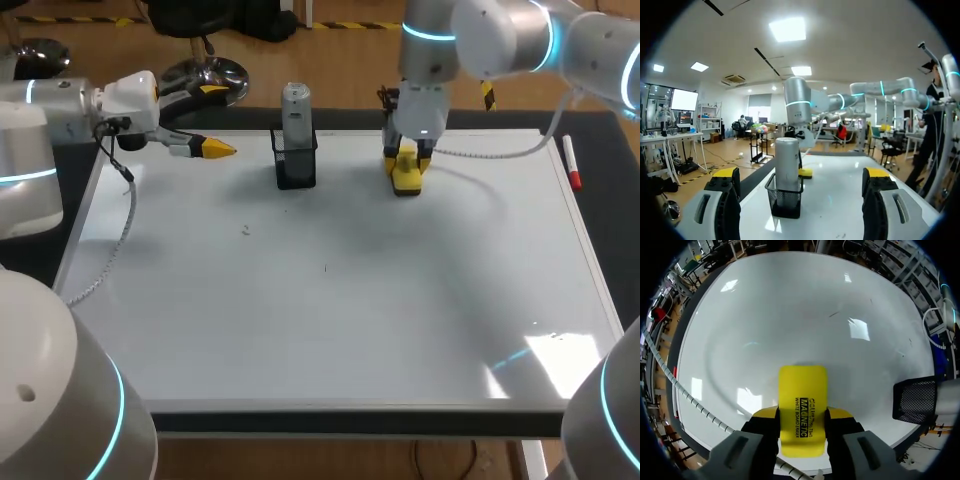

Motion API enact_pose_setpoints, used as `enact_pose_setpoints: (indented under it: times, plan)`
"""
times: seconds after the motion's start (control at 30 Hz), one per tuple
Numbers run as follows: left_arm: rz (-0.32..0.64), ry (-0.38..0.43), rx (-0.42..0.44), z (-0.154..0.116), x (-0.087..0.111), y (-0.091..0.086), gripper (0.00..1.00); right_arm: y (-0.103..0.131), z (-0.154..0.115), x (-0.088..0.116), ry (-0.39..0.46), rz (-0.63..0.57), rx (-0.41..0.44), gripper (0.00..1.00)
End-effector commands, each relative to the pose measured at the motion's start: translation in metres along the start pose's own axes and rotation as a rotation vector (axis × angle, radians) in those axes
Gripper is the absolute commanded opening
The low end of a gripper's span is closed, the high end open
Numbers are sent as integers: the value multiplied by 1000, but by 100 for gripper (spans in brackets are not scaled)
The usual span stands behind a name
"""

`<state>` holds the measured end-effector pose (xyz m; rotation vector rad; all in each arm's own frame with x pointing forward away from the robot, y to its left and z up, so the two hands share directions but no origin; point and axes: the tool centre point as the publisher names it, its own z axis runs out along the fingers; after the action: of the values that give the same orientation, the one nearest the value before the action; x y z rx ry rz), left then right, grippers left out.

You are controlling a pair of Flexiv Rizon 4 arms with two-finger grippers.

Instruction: Pick up the inspection probe, press it on each red-marked spot on the whiteboard one by one, put down the probe, pick up the eraser, and wipe off all the red marks.

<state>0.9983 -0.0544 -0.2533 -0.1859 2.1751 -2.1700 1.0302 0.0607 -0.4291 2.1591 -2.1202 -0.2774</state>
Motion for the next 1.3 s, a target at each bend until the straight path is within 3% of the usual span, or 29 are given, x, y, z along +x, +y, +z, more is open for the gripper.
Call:
enact_pose_setpoints:
  times: [0.03, 0.33, 0.63, 1.3]
  plan:
    - [1, -2, 0, 0, 1, 0, 100, 0, -4, 0, 12, 1, 0, 100]
    - [1, -2, 0, 0, 1, 0, 100, 3, -12, 5, 18, 11, 13, 100]
    - [1, -2, 0, 0, 1, 0, 100, 15, -38, 23, 14, 50, 51, 100]
    - [1, -2, 0, 0, 1, 0, 100, 57, -101, 73, -154, 258, 136, 100]
